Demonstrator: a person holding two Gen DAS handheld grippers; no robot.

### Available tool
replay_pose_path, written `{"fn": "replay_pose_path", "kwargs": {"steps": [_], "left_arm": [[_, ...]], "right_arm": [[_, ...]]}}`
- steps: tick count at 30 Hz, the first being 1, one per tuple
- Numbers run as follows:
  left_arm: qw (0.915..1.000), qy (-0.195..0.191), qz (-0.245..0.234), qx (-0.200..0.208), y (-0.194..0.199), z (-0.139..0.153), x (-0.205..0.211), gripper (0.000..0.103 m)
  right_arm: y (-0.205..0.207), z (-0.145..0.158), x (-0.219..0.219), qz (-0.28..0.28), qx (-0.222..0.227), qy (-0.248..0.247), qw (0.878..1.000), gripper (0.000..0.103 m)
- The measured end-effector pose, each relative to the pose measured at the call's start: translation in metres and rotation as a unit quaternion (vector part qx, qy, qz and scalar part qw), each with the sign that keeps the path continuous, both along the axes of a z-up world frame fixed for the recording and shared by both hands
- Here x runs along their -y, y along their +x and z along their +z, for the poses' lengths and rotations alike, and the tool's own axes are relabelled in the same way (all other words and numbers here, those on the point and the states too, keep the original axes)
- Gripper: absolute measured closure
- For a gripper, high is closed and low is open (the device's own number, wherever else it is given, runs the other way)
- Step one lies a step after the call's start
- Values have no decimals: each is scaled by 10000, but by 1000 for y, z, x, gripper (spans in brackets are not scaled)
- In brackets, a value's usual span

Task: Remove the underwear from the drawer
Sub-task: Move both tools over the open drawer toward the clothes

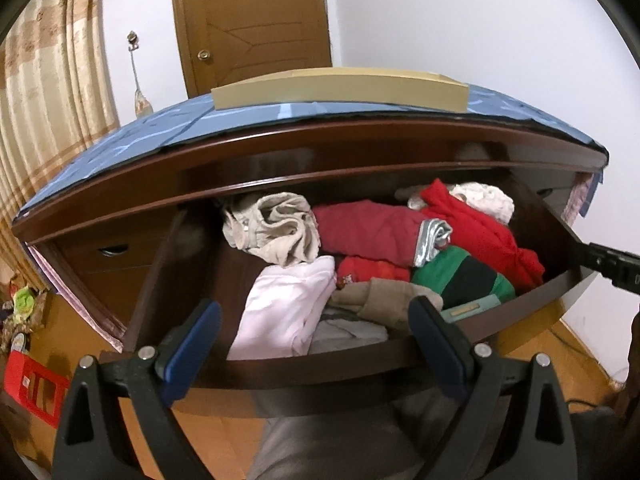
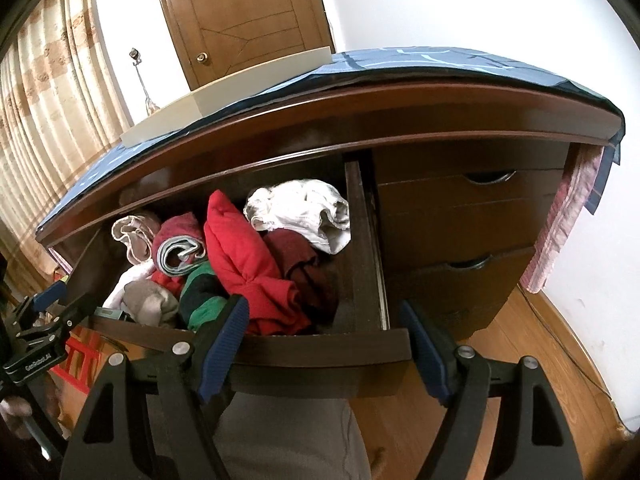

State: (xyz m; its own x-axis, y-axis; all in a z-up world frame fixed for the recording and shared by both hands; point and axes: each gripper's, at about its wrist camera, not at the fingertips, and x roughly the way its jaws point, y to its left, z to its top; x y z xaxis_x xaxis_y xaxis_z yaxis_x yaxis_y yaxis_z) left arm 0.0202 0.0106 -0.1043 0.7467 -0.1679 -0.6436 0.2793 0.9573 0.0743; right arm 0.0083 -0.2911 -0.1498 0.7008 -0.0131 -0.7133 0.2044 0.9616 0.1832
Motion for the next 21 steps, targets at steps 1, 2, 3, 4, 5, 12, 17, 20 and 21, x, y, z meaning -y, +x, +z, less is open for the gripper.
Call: {"fn": "replay_pose_path", "kwargs": {"steps": [1,2,3,4,5,12,17,20,21], "left_arm": [[10000,25,-25,-2,-1,1,0,7],[10000,59,-57,7,-3,1,0,7],[9999,84,-87,17,-4,2,-1,7],[9999,108,-112,26,-6,2,-1,7],[9998,125,-123,30,-6,3,-1,7],[9989,330,-297,118,-16,8,0,7],[9989,314,-332,120,-15,8,1,7],[9989,321,-303,128,-16,7,3,7],[9989,358,-263,124,-14,7,3,8]], "right_arm": [[-1,0,0,12,-9,-10,10000,24],[0,1,0,22,-19,-18,10000,24],[0,2,1,34,-40,-20,10000,24],[-1,2,1,43,-58,-19,10000,24],[-2,2,1,58,-77,-24,10000,24],[5,7,1,214,-208,-139,9995,25],[9,6,4,233,-216,-147,9994,25],[9,5,4,236,-200,-127,9994,25],[8,5,3,240,-196,-120,9994,25]]}}
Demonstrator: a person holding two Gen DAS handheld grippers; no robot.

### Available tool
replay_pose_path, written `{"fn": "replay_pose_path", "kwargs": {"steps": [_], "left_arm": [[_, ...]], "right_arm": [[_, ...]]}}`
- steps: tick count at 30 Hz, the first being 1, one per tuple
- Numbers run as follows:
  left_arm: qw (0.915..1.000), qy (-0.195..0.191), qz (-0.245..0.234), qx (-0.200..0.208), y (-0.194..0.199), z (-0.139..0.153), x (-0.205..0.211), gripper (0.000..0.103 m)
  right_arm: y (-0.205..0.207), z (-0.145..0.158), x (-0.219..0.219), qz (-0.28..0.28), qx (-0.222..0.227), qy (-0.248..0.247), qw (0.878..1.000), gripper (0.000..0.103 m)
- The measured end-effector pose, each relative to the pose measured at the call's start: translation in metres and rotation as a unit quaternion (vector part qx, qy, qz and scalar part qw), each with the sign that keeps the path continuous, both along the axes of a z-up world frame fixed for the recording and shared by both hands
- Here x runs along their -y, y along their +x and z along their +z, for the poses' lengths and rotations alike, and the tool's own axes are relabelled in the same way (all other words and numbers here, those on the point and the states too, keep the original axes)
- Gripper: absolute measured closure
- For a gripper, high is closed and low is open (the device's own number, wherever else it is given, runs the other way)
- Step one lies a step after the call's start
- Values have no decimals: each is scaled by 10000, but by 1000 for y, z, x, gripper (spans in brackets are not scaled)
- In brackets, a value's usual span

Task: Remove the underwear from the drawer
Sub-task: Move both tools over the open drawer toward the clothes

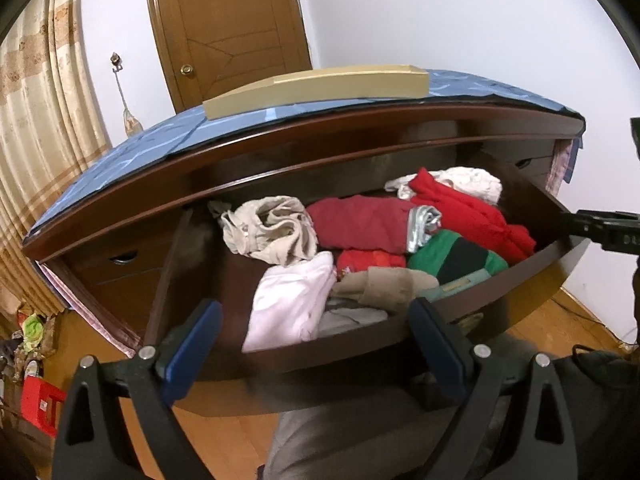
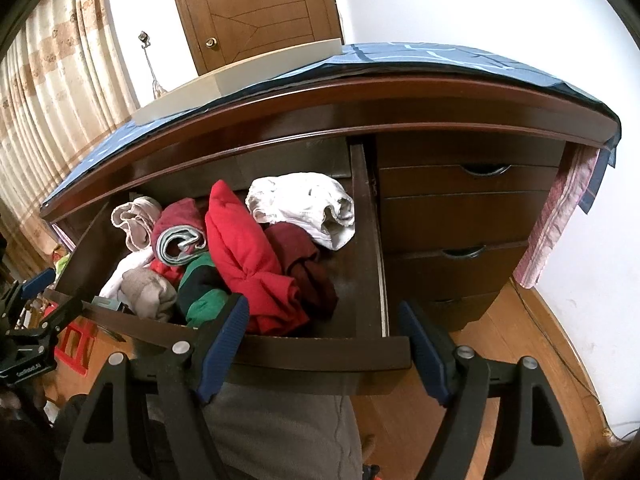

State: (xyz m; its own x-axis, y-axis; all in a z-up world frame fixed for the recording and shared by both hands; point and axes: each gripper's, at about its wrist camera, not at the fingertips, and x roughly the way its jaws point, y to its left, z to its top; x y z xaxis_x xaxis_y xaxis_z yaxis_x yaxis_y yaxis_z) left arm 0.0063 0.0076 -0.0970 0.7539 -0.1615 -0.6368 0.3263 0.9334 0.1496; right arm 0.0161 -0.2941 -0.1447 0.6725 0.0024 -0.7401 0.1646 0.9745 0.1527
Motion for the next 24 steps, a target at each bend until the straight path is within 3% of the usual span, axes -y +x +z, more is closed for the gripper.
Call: {"fn": "replay_pose_path", "kwargs": {"steps": [3,7,10,14,17,19,20,21,24], "left_arm": [[9998,1,154,-91,13,3,-3,10],[9978,-334,396,-403,37,1,-12,10],[9955,-89,616,-718,50,-15,-10,10],[9922,-471,720,-897,50,-16,-22,10],[9931,-418,719,-832,48,-15,-22,10],[9931,-408,732,-824,49,-16,-21,10],[9928,-422,750,-833,49,-17,-21,10],[9926,-432,755,-849,50,-17,-20,10],[9919,-417,783,-905,51,-16,-20,10]], "right_arm": [[0,-1,-1,14,8,5,10000,25],[-1,-1,-1,9,6,11,10000,25],[0,-1,-1,9,8,15,10000,25],[-3,-2,0,-52,61,114,9999,25],[-10,8,-4,-167,423,-125,9989,36],[-8,24,-17,90,721,-372,9967,37],[-5,26,-22,201,699,-437,9964,38],[4,27,-31,371,586,-490,9964,45],[25,15,-32,504,112,-130,9986,63]]}}
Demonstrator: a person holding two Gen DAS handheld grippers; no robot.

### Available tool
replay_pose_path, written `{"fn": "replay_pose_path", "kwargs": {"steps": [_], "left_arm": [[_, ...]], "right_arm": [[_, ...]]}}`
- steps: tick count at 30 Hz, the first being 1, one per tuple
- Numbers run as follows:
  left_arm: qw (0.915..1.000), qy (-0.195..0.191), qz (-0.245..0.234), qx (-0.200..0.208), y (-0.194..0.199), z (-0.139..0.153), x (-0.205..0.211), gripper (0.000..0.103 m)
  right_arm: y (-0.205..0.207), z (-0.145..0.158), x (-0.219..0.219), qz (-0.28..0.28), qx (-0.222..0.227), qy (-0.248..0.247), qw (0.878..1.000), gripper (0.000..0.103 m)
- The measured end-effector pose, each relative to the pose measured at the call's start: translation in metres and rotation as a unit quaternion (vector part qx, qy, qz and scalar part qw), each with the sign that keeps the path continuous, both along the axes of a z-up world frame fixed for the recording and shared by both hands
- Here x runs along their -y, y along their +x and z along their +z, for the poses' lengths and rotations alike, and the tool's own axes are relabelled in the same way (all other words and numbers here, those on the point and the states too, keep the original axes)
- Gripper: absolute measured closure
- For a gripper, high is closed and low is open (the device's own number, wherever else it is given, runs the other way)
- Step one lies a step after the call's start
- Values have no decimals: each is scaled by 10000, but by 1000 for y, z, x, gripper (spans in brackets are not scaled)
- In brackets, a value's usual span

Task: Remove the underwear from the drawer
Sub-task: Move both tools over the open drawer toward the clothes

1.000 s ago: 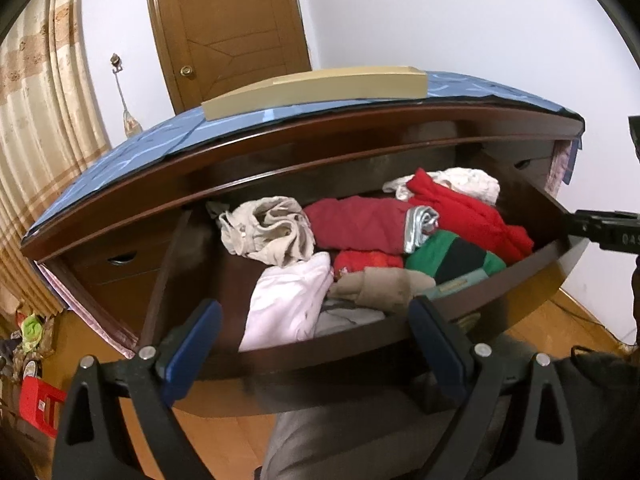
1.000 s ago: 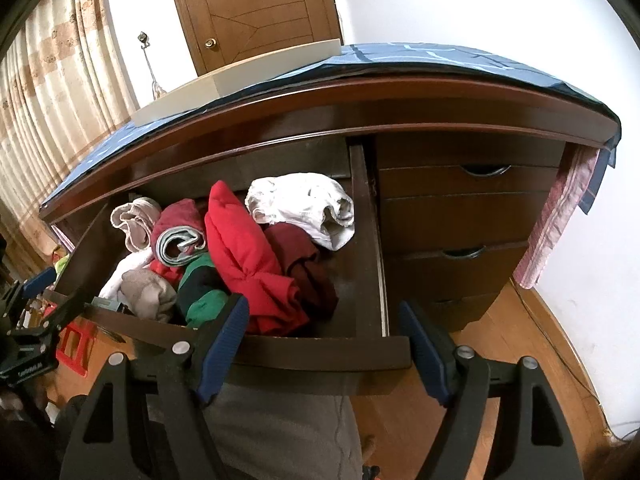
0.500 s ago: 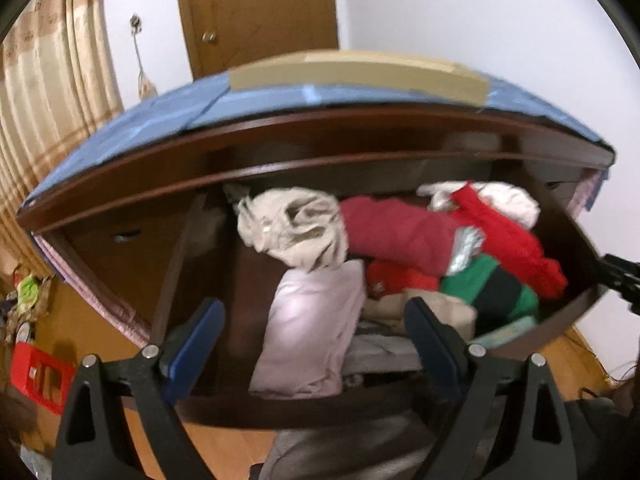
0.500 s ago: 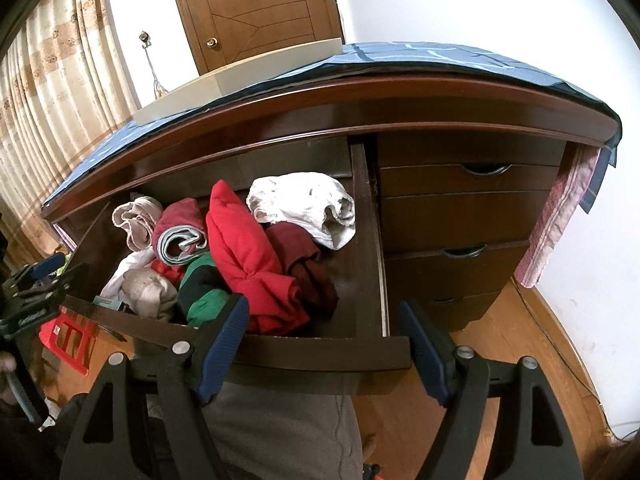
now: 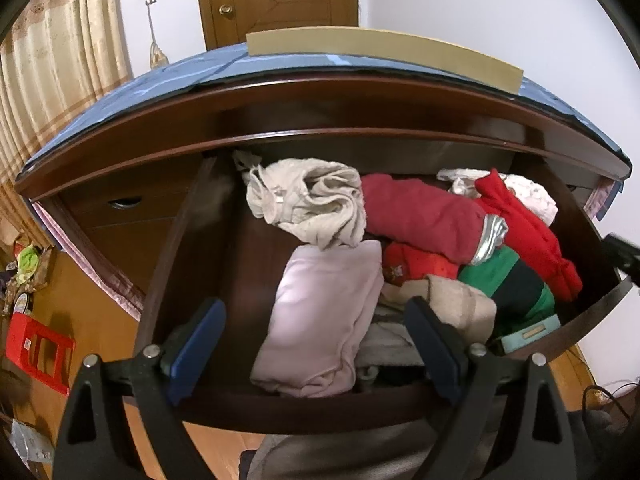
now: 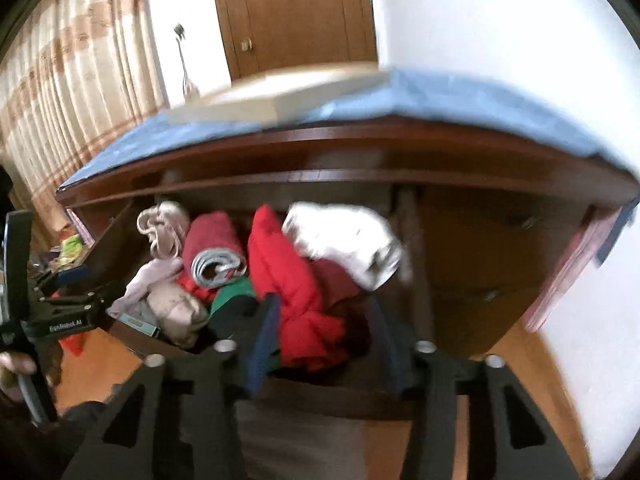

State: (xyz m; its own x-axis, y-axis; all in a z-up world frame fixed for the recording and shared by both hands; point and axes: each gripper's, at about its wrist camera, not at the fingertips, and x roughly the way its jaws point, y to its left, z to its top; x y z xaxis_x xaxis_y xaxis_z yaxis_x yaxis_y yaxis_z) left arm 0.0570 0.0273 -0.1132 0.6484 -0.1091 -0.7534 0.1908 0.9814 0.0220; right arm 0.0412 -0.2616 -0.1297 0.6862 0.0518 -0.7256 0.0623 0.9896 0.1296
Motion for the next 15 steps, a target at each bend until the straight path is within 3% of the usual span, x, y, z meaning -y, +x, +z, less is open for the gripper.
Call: {"fn": "replay_pose_path", "kwargs": {"steps": [1,4,7,15], "left_arm": [[10000,17,-11,-6,1,0,0,10],[10000,-9,-9,-58,5,-2,-1,9],[9998,-109,102,-164,8,-4,-5,5],[9999,-24,31,-135,3,-3,-2,5]], "right_arm": [[7,-7,2,-38,-199,173,9996,68],[17,-20,4,-12,-572,427,9974,69],[20,-24,-5,63,-747,32,9972,69],[29,-28,-1,155,-1341,181,9907,69]]}}
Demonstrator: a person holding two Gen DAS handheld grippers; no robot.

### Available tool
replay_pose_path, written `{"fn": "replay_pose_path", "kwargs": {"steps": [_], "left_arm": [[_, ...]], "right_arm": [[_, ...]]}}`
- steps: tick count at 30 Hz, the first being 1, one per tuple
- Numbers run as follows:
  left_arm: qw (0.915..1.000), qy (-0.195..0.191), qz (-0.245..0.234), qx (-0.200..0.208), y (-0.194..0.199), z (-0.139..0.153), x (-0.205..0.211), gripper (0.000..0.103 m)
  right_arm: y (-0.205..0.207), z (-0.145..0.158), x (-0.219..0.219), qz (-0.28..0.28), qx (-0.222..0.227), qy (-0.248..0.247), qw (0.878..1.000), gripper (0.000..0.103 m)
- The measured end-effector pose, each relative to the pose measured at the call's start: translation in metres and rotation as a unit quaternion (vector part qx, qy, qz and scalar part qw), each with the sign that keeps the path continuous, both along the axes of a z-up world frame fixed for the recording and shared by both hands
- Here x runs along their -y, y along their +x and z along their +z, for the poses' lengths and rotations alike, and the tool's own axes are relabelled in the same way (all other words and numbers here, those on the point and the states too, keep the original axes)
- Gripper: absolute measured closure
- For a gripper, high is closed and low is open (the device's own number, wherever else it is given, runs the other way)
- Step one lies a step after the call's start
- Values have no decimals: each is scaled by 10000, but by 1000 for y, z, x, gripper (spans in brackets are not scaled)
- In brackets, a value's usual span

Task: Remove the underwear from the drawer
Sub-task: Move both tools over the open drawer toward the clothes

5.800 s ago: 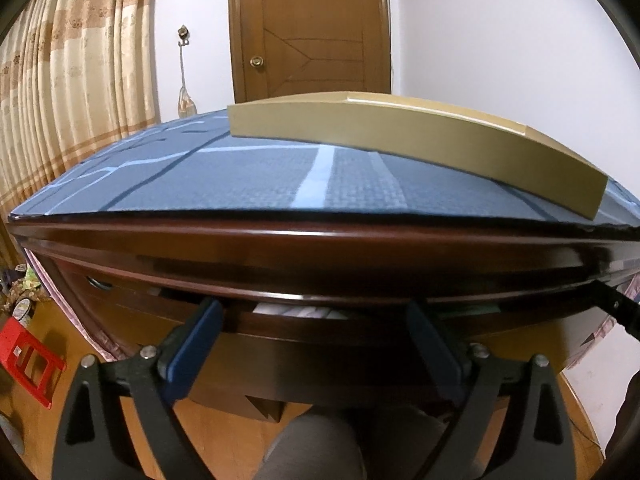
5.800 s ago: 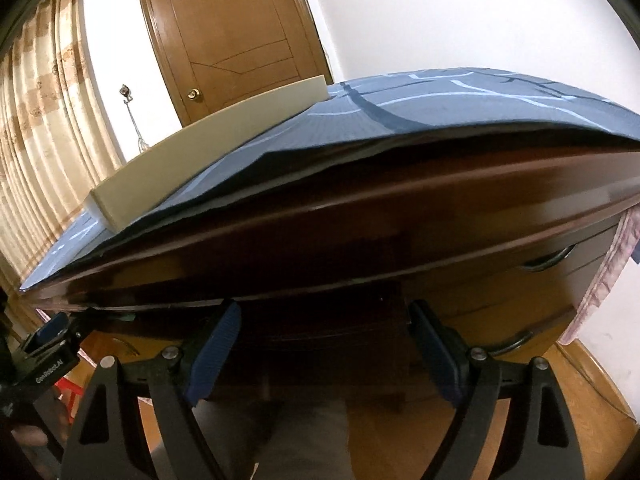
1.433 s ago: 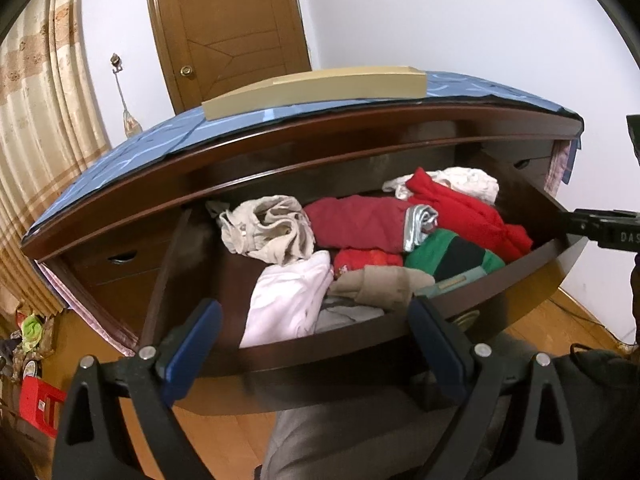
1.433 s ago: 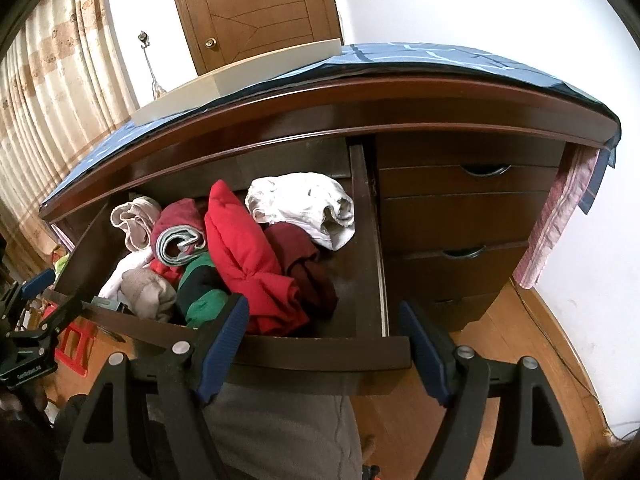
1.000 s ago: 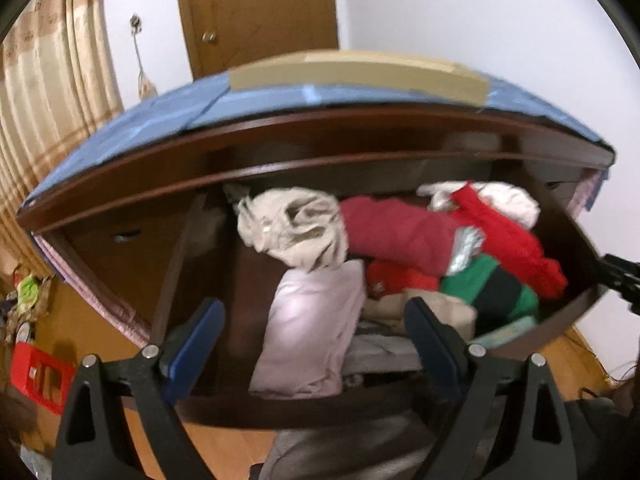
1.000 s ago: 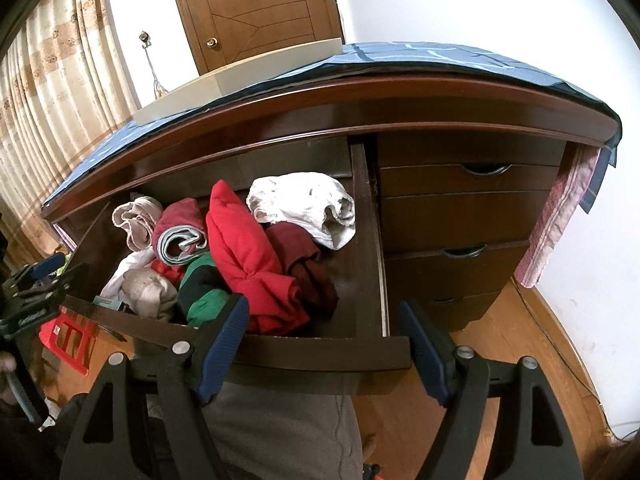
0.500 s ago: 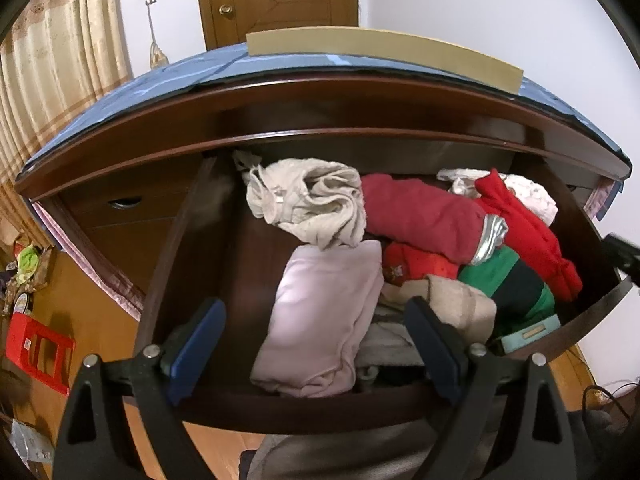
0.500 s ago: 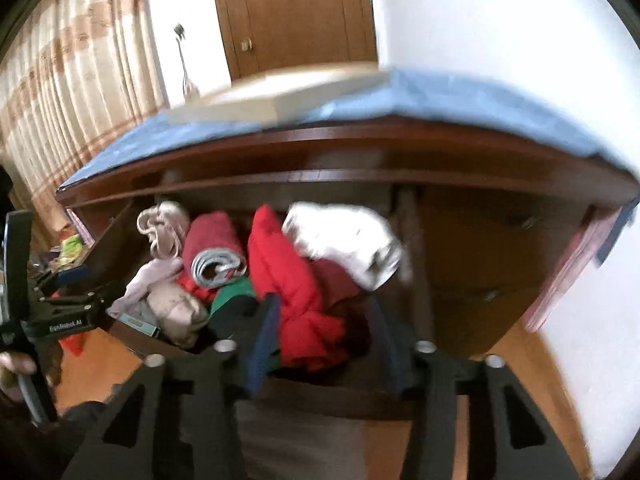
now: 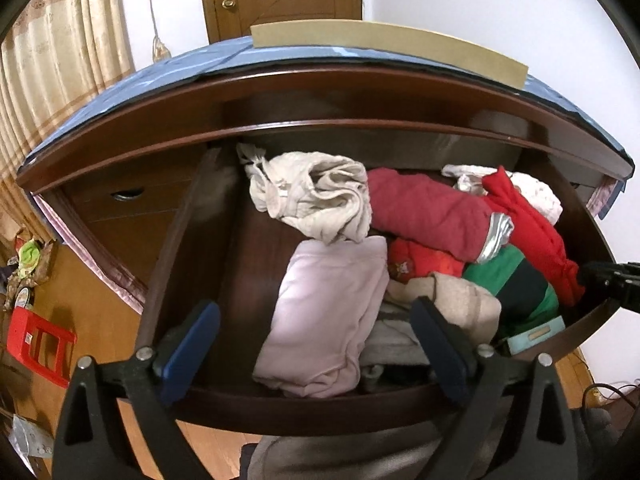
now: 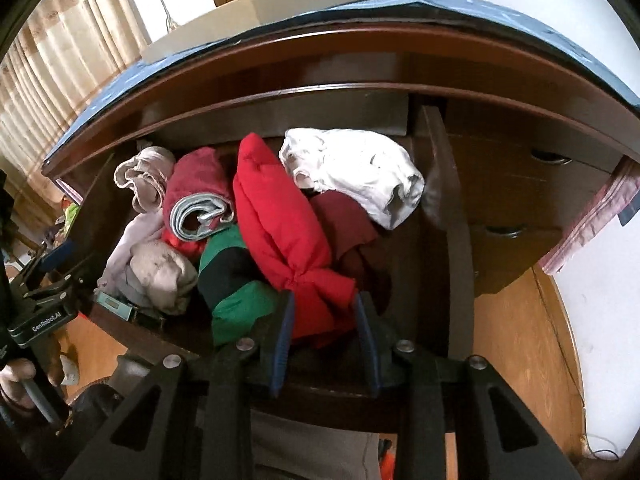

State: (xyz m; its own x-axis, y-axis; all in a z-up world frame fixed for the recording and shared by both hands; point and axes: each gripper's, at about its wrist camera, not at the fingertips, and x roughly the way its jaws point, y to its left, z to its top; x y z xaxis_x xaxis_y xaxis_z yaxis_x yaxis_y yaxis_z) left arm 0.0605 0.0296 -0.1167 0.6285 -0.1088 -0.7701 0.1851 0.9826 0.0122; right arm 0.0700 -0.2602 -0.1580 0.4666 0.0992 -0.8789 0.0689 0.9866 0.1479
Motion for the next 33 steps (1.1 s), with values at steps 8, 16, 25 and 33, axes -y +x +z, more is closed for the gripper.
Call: {"fn": "replay_pose_path", "kwargs": {"steps": [8,16,25,33], "left_arm": [[9999,11,-106,-61,-3,4,-1,9],[9999,66,-109,17,-6,5,2,10],[9998,-175,-33,-82,-5,3,-4,10],[9998,-158,113,-16,-5,3,-5,4]], "right_arm": [[-6,4,-6,106,-51,-99,9999,69],[-5,4,-5,71,-14,-140,9999,69],[-10,4,-4,24,163,-82,9998,69],[-17,5,-4,0,579,-148,9982,67]]}}
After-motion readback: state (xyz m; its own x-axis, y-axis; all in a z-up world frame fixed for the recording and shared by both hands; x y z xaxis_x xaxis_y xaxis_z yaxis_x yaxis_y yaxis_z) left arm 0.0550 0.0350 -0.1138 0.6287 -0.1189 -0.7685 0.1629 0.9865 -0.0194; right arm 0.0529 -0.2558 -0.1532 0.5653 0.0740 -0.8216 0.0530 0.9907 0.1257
